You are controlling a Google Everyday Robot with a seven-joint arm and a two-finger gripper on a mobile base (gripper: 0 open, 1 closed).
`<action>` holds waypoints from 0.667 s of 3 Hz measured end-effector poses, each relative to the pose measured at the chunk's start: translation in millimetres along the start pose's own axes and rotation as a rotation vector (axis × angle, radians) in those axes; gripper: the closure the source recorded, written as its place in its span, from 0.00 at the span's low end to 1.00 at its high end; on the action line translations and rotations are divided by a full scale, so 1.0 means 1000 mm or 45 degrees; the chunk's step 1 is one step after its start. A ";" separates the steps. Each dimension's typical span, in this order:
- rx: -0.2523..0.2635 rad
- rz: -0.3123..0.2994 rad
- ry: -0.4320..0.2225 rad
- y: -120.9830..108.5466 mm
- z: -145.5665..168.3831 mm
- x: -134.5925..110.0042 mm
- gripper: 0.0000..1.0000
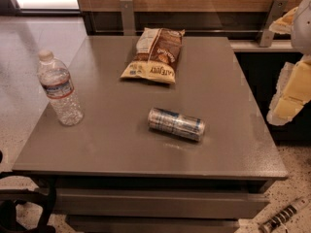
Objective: Place redbull can upright
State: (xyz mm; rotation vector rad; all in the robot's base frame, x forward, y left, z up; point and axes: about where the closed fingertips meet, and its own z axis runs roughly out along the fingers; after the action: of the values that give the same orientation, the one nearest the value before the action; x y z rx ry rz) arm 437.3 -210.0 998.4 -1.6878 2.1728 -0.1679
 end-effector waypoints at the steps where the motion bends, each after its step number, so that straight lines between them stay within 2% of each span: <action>1: -0.001 0.000 0.000 0.000 0.000 -0.001 0.00; 2: -0.012 0.002 0.008 -0.007 0.004 -0.011 0.00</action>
Offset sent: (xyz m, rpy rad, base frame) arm 0.0218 0.0166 -0.0023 -0.0061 0.0428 -0.0036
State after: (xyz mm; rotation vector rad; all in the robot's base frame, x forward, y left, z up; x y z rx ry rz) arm 447.6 -200.9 999.9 -1.6930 2.1827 -0.1624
